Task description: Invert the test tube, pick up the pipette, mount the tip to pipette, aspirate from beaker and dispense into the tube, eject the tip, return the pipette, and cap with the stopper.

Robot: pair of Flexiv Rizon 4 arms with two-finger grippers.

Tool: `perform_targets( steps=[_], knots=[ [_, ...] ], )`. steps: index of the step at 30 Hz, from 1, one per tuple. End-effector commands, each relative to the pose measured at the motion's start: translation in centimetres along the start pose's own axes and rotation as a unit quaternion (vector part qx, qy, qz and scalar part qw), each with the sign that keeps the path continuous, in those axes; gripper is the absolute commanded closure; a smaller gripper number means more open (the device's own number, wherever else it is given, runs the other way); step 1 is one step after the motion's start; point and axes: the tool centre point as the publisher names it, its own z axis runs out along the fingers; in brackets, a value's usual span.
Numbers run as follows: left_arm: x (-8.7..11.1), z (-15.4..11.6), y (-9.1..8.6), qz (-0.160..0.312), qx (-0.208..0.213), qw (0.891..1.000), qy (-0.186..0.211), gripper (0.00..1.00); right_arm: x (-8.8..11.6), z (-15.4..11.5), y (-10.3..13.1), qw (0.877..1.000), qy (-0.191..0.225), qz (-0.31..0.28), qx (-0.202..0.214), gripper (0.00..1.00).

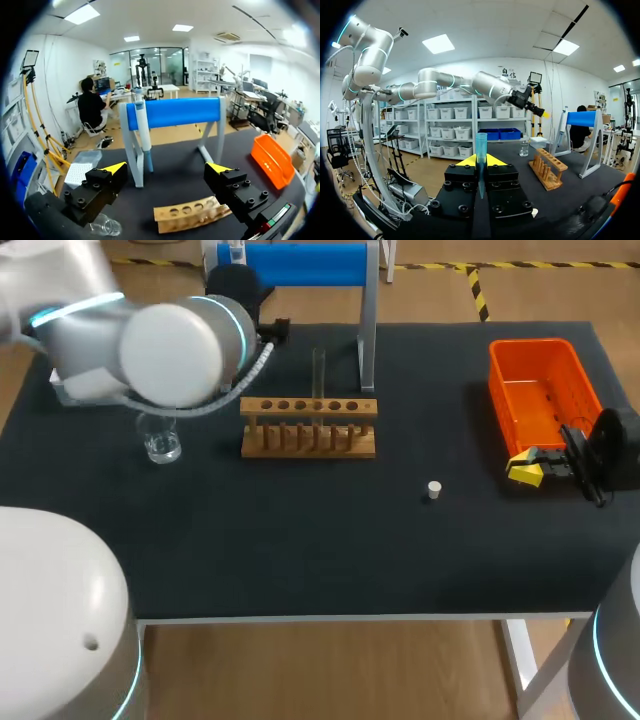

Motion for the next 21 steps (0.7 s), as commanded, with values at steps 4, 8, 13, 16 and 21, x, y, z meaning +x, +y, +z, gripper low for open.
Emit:
perform_targets(
  steps=[4, 8, 13, 16, 21],
  knots=[
    [0.1, 3.4, -0.5, -0.021, 0.027, 0.998, -0.059, 0.00, 0.1, -0.1, 0.0, 1.000, 0.000, -0.001, 0.000, 1.00],
    [-0.3, 4.5, -0.9, -0.033, 0.040, 0.997, -0.064, 0.00, 0.1, -0.1, 0.0, 1.000, 0.000, -0.001, 0.000, 1.00],
    [-1.2, 5.9, -1.7, -0.036, 0.050, 0.996, -0.068, 0.00, 0.1, -0.1, 0.0, 1.000, 0.000, -0.001, 0.000, 1.00],
    [-1.7, 6.5, -2.3, -0.037, 0.054, 0.995, -0.070, 0.00, 0.1, -0.1, 0.0, 1.000, 0.000, -0.001, 0.000, 1.00],
    [-2.5, 7.8, -3.5, -0.037, 0.065, 0.995, -0.071, 0.00, 0.1, -0.1, 0.0, 1.000, 0.000, -0.001, 0.000, 1.00]
  ],
)
